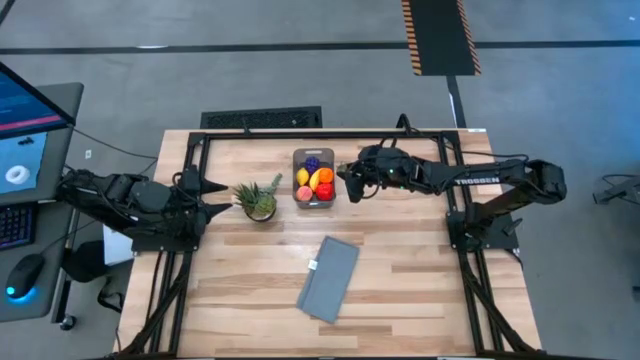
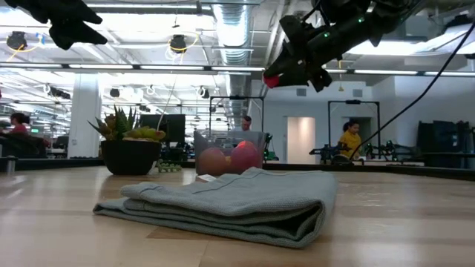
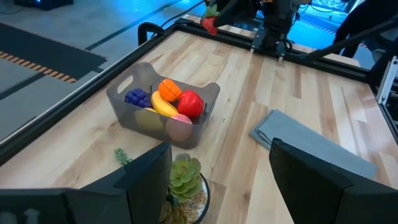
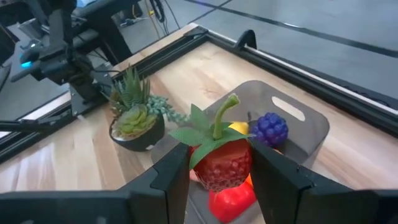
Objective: Pick and placing Produce into tupperware
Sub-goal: Put the red strawberry into the black black bin
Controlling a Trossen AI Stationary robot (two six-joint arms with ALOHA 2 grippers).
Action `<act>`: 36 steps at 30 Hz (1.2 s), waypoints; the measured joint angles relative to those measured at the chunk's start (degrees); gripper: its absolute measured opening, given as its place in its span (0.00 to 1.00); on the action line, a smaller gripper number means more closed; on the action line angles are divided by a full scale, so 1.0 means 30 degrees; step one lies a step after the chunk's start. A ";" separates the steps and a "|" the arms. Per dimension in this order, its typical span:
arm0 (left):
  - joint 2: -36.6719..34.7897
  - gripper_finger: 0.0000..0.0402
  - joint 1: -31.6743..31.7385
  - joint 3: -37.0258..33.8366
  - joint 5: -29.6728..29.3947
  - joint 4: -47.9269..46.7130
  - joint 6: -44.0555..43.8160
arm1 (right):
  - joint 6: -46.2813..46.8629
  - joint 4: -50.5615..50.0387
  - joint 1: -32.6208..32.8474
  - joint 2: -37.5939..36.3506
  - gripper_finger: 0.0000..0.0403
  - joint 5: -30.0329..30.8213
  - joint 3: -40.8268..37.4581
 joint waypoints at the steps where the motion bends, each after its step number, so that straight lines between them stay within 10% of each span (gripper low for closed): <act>1: -0.0007 0.64 0.0003 0.0000 -0.0021 0.0004 0.0000 | -0.0074 0.0024 0.0000 0.0000 0.43 -0.0019 0.0000; 36: -0.0001 0.64 0.0004 0.0000 -0.0666 0.0014 0.0051 | -0.0603 0.0985 -0.0382 0.0246 0.44 -0.0692 0.0003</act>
